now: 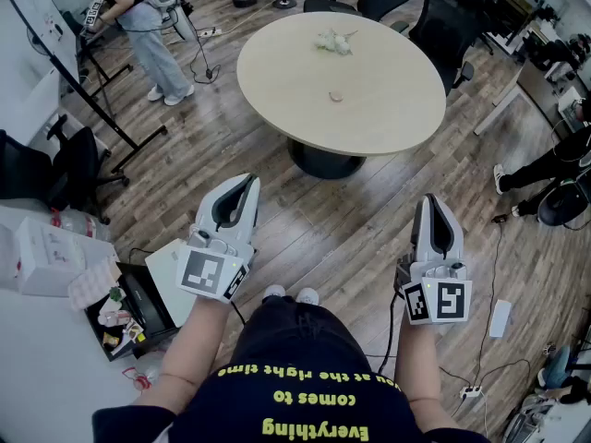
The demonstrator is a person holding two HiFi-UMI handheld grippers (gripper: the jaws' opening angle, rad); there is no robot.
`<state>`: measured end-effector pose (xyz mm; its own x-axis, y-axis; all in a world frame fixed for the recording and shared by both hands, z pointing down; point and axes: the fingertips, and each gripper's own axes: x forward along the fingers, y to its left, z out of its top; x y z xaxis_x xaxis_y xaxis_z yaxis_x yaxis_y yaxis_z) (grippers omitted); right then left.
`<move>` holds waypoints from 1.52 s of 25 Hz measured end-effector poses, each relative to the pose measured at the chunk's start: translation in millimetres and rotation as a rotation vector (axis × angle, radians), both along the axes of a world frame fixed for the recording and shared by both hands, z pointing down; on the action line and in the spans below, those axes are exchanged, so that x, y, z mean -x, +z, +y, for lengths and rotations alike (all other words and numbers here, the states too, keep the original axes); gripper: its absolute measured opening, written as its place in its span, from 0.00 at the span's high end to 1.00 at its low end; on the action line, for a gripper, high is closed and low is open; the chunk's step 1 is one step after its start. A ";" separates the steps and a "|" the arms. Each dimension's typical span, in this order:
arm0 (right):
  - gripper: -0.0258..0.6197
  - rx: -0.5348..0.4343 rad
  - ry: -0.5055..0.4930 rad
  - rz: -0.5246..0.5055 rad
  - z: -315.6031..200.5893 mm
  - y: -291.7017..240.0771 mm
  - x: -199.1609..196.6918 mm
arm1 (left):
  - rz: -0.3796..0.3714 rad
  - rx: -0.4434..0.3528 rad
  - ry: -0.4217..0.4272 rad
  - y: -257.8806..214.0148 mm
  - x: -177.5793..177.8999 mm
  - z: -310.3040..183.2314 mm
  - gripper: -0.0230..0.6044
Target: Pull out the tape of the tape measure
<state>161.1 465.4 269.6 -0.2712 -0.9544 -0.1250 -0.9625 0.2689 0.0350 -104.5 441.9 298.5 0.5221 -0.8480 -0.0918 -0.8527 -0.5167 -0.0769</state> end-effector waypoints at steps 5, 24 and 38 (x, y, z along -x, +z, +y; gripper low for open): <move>0.94 0.004 -0.005 -0.004 6.2 3.5 -3.6 | 0.007 0.015 0.004 5.5 -6.2 3.4 0.96; 0.65 0.135 -0.019 -0.077 -20.8 36.0 -8.8 | 0.012 0.097 -0.014 22.9 -21.2 -22.1 0.63; 0.59 0.136 -0.001 -0.064 -130.4 37.3 14.5 | 0.027 0.146 0.000 37.0 2.5 -143.9 0.48</move>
<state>146.6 335.0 306.9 -0.2674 -0.9635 -0.0120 -0.9615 0.2676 -0.0628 -107.1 298.0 335.5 0.5207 -0.8535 0.0182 -0.8537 -0.5204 0.0223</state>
